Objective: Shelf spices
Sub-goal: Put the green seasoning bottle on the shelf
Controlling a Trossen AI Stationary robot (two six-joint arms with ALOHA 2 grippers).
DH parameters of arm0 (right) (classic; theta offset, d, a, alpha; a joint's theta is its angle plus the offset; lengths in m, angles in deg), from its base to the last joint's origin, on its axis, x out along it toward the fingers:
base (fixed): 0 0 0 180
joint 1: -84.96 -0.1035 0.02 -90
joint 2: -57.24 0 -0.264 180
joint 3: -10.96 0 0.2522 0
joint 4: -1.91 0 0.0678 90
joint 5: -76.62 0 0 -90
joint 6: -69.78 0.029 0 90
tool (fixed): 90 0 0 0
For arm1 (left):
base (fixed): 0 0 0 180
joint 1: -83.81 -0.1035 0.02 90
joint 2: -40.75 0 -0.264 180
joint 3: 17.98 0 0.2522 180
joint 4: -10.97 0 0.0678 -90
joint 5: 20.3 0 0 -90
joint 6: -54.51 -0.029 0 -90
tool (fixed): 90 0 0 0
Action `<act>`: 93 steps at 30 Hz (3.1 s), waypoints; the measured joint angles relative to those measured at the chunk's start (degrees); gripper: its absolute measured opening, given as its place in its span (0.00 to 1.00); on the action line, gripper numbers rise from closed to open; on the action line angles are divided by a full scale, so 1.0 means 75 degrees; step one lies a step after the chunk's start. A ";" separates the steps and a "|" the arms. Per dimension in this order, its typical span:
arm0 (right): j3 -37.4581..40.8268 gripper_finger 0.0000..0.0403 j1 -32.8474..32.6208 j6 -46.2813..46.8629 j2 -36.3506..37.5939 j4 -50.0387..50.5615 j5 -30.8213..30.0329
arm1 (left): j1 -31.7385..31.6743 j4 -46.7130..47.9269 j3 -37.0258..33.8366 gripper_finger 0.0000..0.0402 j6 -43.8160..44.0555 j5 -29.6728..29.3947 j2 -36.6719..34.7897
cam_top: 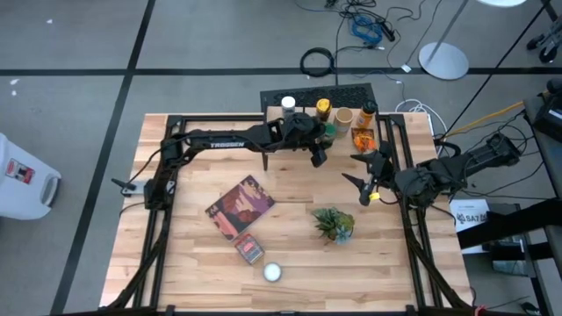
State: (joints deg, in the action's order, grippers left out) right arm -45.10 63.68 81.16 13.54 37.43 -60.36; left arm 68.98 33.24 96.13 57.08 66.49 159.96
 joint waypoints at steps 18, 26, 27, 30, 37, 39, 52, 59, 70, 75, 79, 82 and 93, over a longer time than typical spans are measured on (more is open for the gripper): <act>0.0000 0.67 -0.0239 -0.0003 0.0006 0.0000 0.0003 | -0.0006 -0.0139 0.0004 0.55 0.0006 -0.0287 0.0089; 0.0000 0.67 -0.0236 -0.0002 0.0006 -0.0006 0.0003 | -0.0006 -0.0120 0.0004 0.56 0.0009 -0.0236 0.0089; 0.0000 0.67 -0.0236 -0.0003 0.0006 -0.0006 0.0012 | -0.0006 -0.0115 0.0005 0.56 0.0009 -0.0232 0.0089; 0.0000 0.67 -0.0236 -0.0003 0.0006 -0.0009 0.0039 | -0.0006 -0.0107 0.0004 0.56 0.0006 -0.0162 0.0089; 0.0000 0.67 -0.0236 -0.0003 0.0006 -0.0009 0.0061 | -0.0021 -0.0101 0.0004 0.56 0.0006 -0.0124 0.0089; 0.0000 0.67 -0.0236 -0.0003 0.0006 -0.0009 0.0067 | -0.0029 -0.0098 0.0004 0.56 0.0006 -0.0124 0.0089; 0.0000 0.67 -0.0393 -0.0003 0.0006 -0.0023 0.0033 | -0.0058 -0.0089 0.0004 0.57 -0.0009 -0.0008 0.0086; 0.0000 0.67 -0.0393 -0.0003 0.0006 -0.0029 0.0029 | -0.0079 -0.0098 0.0005 0.66 -0.0006 0.0019 0.0071; 0.0000 0.67 -0.0393 -0.0003 0.0006 -0.0032 0.0003 | -0.0073 -0.0103 0.0004 0.71 -0.0049 0.0022 0.0071; 0.0000 0.67 -0.0393 0.0009 0.0006 -0.0032 0.0035 | -0.0070 -0.0098 0.0006 0.71 -0.0219 -0.0022 0.0071; 0.0000 0.67 -0.0396 0.0023 0.0005 -0.0032 0.0038 | -0.0070 0.0051 0.0139 0.71 -0.0258 -0.0019 0.0071; 0.0000 0.67 -0.0396 0.0023 0.0005 -0.0032 0.0054 | -0.0054 0.0278 0.0368 0.71 -0.0413 -0.0033 0.0071; 0.0000 0.67 -0.0484 0.0026 0.0003 -0.0032 0.0073 | 0.0134 0.2083 0.1550 0.71 -0.1162 -0.0496 0.0060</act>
State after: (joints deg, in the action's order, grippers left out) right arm -45.10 60.05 81.35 13.56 37.19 -59.81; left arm 69.98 48.86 107.75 48.36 62.77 160.40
